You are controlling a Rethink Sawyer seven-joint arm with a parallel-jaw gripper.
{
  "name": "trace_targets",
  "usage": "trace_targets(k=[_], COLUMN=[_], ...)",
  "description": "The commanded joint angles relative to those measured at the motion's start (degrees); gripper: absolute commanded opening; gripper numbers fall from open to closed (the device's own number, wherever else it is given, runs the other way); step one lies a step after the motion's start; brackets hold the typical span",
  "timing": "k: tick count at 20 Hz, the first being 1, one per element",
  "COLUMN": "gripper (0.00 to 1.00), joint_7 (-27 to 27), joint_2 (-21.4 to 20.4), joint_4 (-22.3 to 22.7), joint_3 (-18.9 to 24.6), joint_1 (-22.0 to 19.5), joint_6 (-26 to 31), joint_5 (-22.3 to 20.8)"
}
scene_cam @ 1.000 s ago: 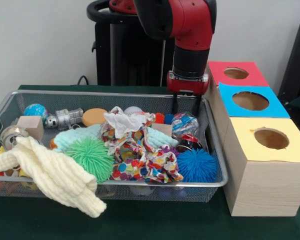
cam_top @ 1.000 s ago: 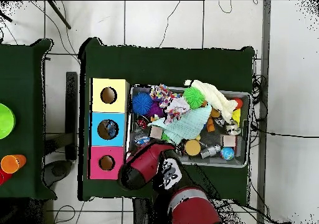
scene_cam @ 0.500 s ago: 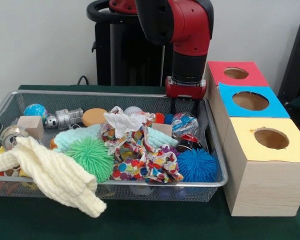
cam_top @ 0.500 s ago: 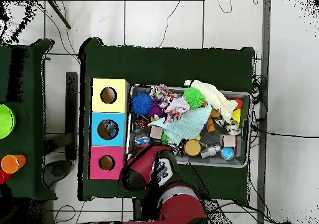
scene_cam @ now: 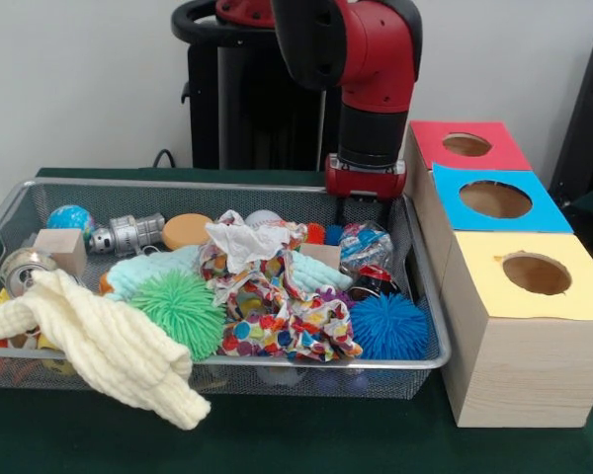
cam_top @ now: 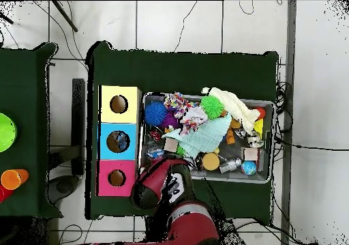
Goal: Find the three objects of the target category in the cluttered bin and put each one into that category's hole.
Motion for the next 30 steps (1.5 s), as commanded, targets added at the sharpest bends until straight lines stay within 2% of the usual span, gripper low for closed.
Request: trace_targets(k=[1,4,10,26,27,29,30], gripper=[1.0,1.0,1.0,1.0,0.0,0.0,0.0], joint_7=[-2.6,-3.7,-4.0,-2.8,-1.0,-0.5,-1.3], joint_2=[-2.1,-3.4,-4.8,-2.2,-2.0,-2.0,-2.0], joint_4=[-6.0,-6.1,-5.5,-8.0,-8.3,-8.6,-8.8], joint_3=[7.9,9.9,10.5,7.9,6.3,5.4,5.7], joint_1=[-6.5,-7.9,-8.3,-6.0,-4.8,-4.0,-4.0], joint_6=[4.3,5.2,6.0,3.8,1.7,1.6,3.8], joint_5=[4.5,5.5,6.1,4.4,4.1,4.0,4.4])
